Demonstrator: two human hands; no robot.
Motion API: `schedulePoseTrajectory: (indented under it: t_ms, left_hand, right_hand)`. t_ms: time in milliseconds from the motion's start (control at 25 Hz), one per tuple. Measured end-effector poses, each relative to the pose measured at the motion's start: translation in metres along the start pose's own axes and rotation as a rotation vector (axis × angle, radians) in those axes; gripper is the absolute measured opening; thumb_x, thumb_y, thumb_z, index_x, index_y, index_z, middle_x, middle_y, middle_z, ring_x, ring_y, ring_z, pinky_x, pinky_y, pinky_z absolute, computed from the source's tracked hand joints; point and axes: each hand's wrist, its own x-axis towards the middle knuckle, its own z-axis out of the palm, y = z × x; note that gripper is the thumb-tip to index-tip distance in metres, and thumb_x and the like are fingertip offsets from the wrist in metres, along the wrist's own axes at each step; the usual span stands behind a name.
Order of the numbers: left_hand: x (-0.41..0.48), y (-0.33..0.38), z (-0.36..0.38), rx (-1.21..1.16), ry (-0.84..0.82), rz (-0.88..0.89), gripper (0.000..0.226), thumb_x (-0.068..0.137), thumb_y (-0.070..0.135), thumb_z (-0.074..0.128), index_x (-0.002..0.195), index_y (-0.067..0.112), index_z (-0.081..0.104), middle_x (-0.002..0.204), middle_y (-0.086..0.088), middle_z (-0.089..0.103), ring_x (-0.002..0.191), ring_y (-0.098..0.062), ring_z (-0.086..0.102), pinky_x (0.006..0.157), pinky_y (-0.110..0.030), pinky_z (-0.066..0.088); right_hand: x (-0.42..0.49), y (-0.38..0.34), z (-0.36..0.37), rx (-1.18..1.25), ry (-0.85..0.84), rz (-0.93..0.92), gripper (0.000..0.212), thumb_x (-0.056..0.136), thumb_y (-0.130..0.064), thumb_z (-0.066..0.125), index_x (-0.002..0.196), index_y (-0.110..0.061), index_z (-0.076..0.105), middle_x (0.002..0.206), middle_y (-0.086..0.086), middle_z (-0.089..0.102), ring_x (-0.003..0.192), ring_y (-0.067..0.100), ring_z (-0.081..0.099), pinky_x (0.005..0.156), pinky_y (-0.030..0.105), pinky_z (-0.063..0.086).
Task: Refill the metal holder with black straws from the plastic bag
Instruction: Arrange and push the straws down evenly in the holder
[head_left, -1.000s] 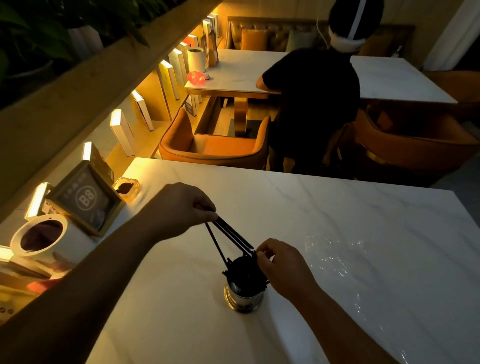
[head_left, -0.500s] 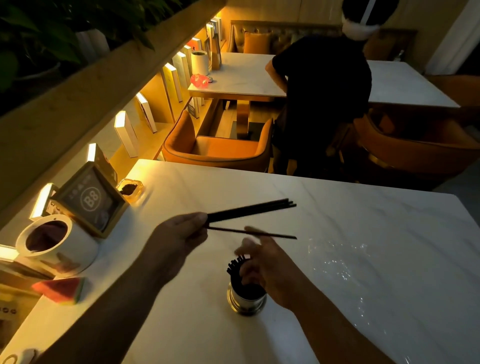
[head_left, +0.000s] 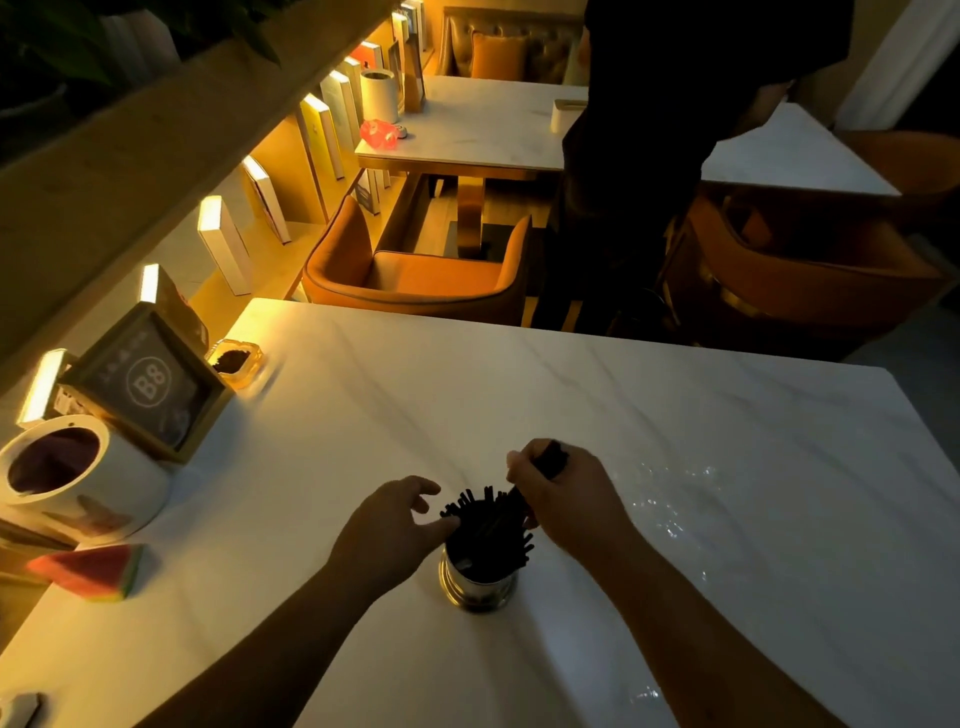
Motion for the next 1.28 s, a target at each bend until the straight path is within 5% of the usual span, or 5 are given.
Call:
schedulePoseTrajectory:
  t_ms: [200,720,960,1120,1280]
  left_hand:
    - [0.018,0.006,0.02,0.132,-0.011,0.076,0.042,0.083,0.052,0.076,0.119,0.031,0.067,0.107,0.008,0.069,0.091,-0.011,0.06,0.069,-0.026,0.045]
    - [0.021,0.048,-0.085,0.226,-0.013,0.203,0.008,0.089,0.034,0.076,0.097,0.032,0.076,0.085,0.02,0.065,0.078,-0.001,0.063,0.067,-0.021,0.049]
    - [0.005,0.046,-0.139,-0.627,0.128,0.034,0.008,0.09,0.019,0.076,0.094,0.027,0.078,0.086,0.006,0.079,0.082,-0.011,0.075,0.06,-0.016,0.057]
    - [-0.003,0.049,-0.091,-1.098,-0.054,-0.194,0.013,0.086,0.006,0.075,0.099,0.007,0.077,0.089,-0.007,0.076,0.075,-0.015,0.072,0.065,-0.022,0.06]
    - [-0.012,0.04,-0.037,-0.965,-0.11,-0.206,0.009,0.09,0.01,0.076,0.098,0.009,0.076,0.084,-0.006,0.075,0.073,-0.017,0.073,0.069,-0.033,0.064]
  right_hand:
    - [-0.013,0.032,0.017,-0.205,-0.153,0.0,0.015,0.086,-0.057,0.066,0.094,-0.044,0.063,0.086,-0.015,0.069,0.078,-0.009,0.068,0.056,0.007,0.051]
    - [-0.009,0.042,0.017,-0.286,-0.097,-0.043,0.01,0.091,-0.051,0.057,0.088,-0.042,0.063,0.081,-0.011,0.069,0.081,-0.008,0.066,0.06,0.02,0.058]
    - [-0.003,0.022,0.013,-0.015,-0.155,0.088,0.01,0.091,-0.034,0.067,0.091,-0.027,0.073,0.079,-0.001,0.075,0.064,0.011,0.069,0.069,0.044,0.064]
    - [0.001,-0.009,0.0,0.898,-0.279,0.257,0.052,0.087,-0.044,0.079,0.13,-0.019,0.067,0.101,0.012,0.075,0.076,0.029,0.069,0.065,0.038,0.061]
    - [0.009,-0.022,-0.015,0.563,-0.031,0.125,0.032,0.105,-0.026,0.058,0.094,-0.001,0.075,0.081,0.018,0.076,0.068,0.031,0.073,0.064,0.039,0.064]
